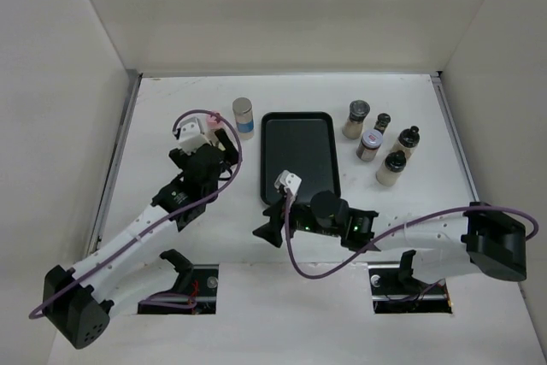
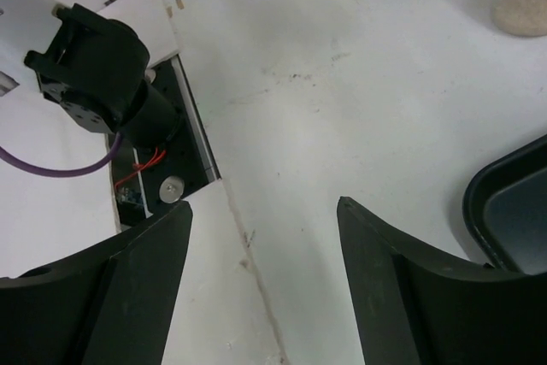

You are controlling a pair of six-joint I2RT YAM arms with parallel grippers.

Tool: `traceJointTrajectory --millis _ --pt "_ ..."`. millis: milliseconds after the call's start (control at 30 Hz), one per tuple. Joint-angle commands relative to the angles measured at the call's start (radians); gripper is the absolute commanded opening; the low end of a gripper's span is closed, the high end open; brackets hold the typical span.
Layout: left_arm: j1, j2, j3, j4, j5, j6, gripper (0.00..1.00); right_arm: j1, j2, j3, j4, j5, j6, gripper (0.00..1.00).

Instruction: Organize the condiment bottles

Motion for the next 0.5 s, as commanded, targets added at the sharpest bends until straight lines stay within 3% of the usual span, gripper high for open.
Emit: traceJointTrajectory --millis 0,100,200,267,367,467 --pt "0.004 0.027 0.082 0.038 -0.021 0.027 1.00 0.009 -0.044 -0.011 0.090 -0.018 0.005 0.71" --pt "0.023 0.077 0.116 0.097 -0.021 0.097 1.00 0.009 -0.047 -0.016 0.102 -0.018 0.008 0.53" --pt "0.027 0.140 0.171 0.194 -0.006 0.221 1.00 0.006 -0.041 -0.013 0.102 -0.015 0.023 0.24" --pt "0.032 0.172 0.192 0.260 -0.003 0.287 1.00 0.006 -0.044 -0.016 0.112 -0.006 0.027 0.15" --pt "0.054 0.234 0.235 0.343 0.019 0.343 1.00 -0.003 -0.040 -0.019 0.121 0.014 0.043 0.10" --pt "0.086 0.324 0.292 0.384 0.095 0.358 1.00 -0.013 -0.035 -0.023 0.124 0.039 0.047 0.14"
